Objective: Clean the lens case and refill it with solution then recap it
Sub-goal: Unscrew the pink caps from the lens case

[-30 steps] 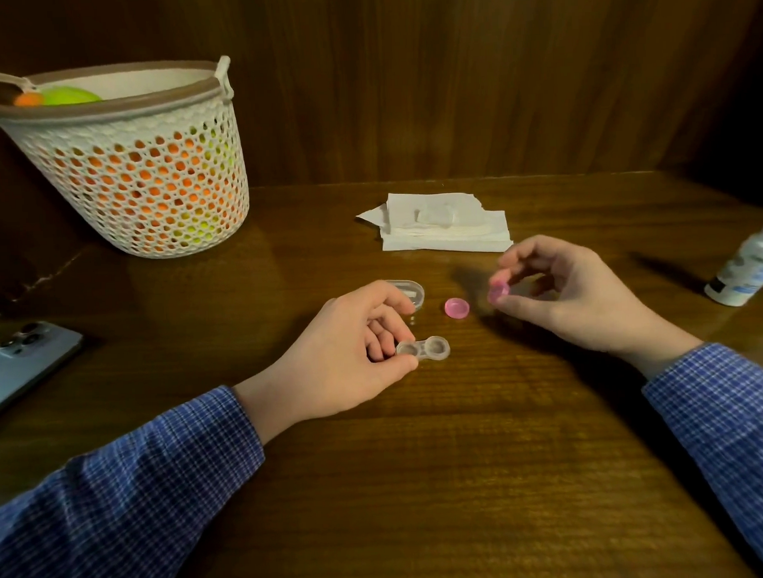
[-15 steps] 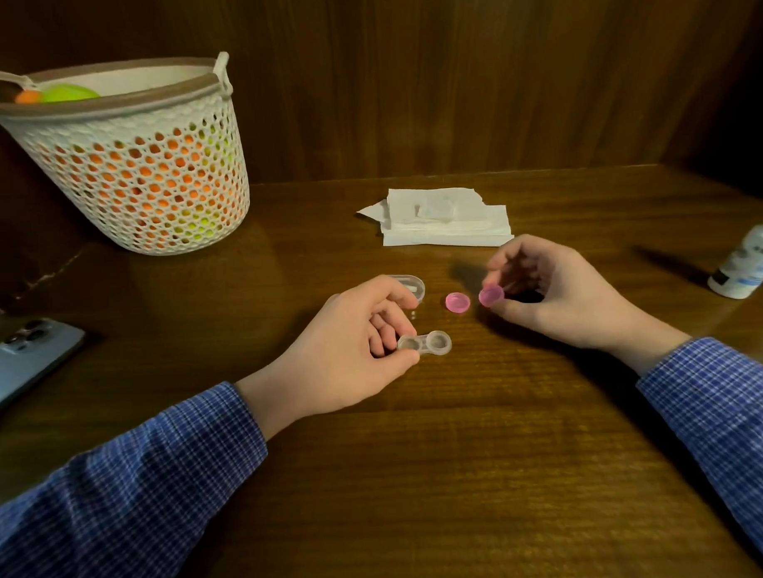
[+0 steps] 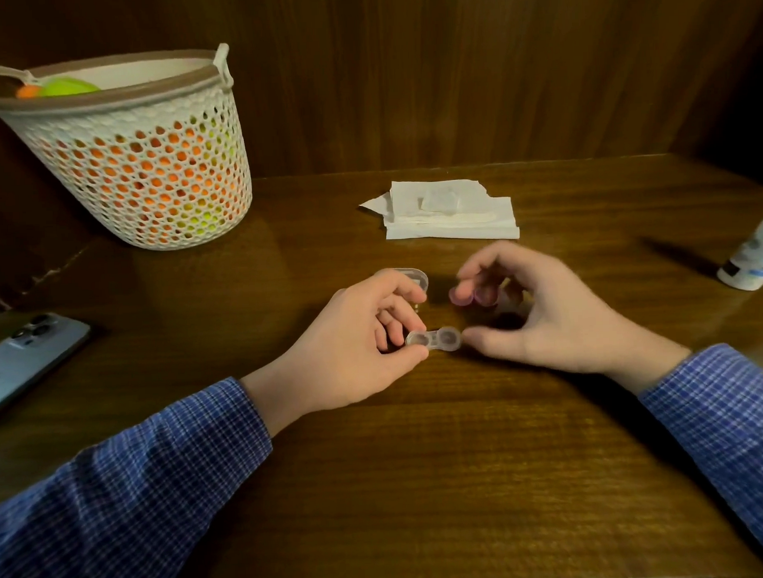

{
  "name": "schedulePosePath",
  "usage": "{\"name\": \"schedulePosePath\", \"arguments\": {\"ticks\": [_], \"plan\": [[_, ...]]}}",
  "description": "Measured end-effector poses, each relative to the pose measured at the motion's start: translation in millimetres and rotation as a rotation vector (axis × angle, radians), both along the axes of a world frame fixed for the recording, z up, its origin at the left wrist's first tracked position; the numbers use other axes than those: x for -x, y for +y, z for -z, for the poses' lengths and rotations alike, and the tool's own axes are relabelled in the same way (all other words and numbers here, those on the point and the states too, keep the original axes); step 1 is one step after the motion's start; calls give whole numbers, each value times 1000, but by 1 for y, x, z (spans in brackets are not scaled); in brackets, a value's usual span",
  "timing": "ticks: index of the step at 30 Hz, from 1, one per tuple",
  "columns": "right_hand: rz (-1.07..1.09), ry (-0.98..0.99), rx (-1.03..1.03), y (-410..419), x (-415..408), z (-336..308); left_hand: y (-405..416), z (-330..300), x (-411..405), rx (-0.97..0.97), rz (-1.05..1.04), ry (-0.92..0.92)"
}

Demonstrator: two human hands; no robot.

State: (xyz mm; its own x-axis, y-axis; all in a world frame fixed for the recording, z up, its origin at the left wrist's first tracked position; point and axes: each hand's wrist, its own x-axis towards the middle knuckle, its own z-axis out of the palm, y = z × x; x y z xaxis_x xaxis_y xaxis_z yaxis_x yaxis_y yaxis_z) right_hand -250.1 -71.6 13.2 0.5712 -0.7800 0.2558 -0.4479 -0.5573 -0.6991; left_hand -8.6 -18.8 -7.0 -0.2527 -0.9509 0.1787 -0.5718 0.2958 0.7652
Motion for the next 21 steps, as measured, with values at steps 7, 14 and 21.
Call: {"name": "schedulePosePath", "arguments": {"ticks": [7, 14, 21], "plan": [[-116, 56, 32, 1, -15, 10, 0, 0, 0, 32, 0, -3], [-117, -12, 25, 0, -15, 13, 0, 1, -1, 54, 8, 6], [-104, -64, 10, 10, -20, 7, 12, -11, -5, 18, 26, 73]]}}
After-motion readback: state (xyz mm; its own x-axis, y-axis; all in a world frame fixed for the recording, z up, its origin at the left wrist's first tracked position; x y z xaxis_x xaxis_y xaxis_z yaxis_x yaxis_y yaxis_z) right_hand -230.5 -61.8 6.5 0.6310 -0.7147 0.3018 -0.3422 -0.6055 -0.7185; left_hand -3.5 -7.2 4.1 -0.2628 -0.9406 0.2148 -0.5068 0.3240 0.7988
